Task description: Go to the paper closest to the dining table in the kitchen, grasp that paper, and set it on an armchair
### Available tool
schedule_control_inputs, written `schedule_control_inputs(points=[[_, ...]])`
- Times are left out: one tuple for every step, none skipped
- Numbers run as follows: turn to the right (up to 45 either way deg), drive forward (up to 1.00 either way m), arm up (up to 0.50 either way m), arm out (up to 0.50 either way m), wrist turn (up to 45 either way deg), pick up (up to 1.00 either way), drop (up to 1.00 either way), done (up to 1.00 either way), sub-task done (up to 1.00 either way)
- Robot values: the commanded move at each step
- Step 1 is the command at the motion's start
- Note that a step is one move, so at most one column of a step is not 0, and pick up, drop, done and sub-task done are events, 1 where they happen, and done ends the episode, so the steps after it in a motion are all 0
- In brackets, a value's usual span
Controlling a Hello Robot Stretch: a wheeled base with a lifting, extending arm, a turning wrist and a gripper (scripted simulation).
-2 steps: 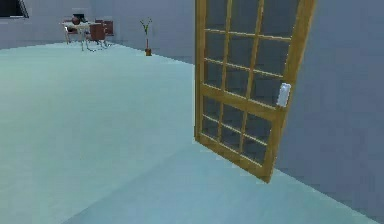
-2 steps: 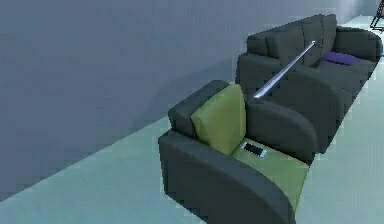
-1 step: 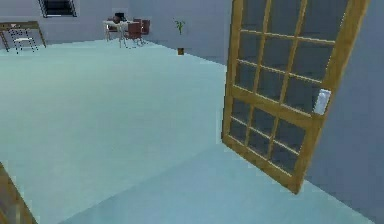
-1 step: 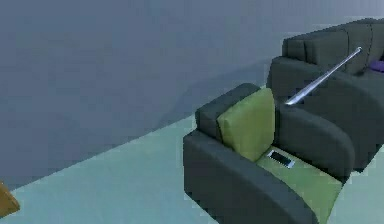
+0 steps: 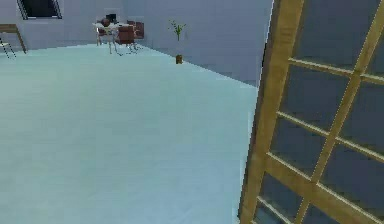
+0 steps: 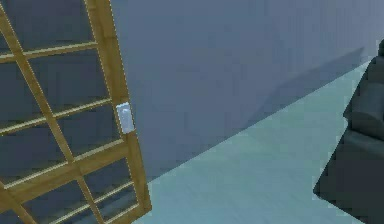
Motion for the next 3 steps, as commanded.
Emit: schedule_control_inputs(points=[[-6.0,0.00,0.00,0.00,0.0,0.00,0.00,0.00,0.00],[0.0,0.90,0.00,0.00,0.0,0.00,0.00,0.00,0.00],[12.0,0.00,0.00,0.00,0.0,0.00,0.00,0.00,0.00]])
